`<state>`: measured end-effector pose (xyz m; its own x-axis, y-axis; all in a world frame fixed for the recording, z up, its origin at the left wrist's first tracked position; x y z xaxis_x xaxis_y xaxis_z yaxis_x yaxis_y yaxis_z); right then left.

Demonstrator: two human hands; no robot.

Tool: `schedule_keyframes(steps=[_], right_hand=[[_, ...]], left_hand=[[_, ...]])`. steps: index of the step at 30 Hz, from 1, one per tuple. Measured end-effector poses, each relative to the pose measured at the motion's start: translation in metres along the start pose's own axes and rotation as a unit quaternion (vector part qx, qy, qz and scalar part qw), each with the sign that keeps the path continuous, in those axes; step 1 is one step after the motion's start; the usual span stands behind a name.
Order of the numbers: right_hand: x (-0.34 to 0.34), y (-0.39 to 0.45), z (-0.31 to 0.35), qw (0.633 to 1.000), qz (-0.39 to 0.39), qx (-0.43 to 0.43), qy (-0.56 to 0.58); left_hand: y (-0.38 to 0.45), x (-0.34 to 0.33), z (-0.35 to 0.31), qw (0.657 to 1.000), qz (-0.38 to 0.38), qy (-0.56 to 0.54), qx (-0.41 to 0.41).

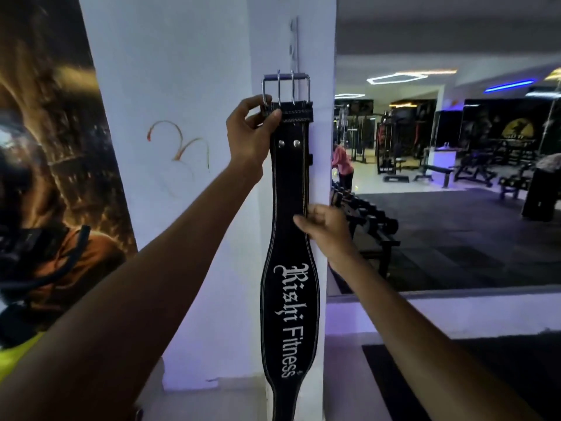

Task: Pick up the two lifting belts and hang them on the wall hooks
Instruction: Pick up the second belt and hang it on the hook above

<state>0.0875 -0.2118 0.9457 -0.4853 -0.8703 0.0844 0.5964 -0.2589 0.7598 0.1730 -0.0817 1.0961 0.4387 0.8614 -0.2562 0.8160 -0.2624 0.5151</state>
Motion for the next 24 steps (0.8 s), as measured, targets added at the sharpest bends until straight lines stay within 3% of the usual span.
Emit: schedule_keyframes(steps=[6, 10, 15, 18, 24], right_hand=[[0.009, -0.066, -0.054, 0.998, 0.013, -0.058, 0.005], [0.019, -0.078, -0.069, 0.991, 0.066, -0.107, -0.034], [0.03, -0.01, -0.026, 0.999, -0.01, -0.05, -0.014], [0.028, 0.013, -0.005, 1.0, -0.017, -0.019, 0.009], [0.022, -0.086, -0.074, 0.994, 0.011, -0.106, -0.018]], left_hand=[[0.015, -0.015, -0.018, 1.0, -0.007, 0.016, -0.011], [0.016, -0.018, -0.014, 1.0, -0.011, 0.019, -0.004], [0.019, -0.024, -0.02, 1.0, -0.007, 0.028, -0.007], [0.017, -0.029, -0.023, 1.0, -0.002, 0.027, -0.015], [0.015, -0.021, -0.025, 1.0, -0.005, 0.025, -0.015]])
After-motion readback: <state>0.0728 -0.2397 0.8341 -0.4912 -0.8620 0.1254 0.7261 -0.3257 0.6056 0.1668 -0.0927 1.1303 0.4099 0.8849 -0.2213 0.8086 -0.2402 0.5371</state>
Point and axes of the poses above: each hand's wrist, its own y-axis towards the middle knuckle, its own x-axis out of the back of the hand, z = x × y, the point moved 2 cm from there along y, towards the middle knuckle, and after that the axes turned 14 degrees about x, right-handed, at the moved point
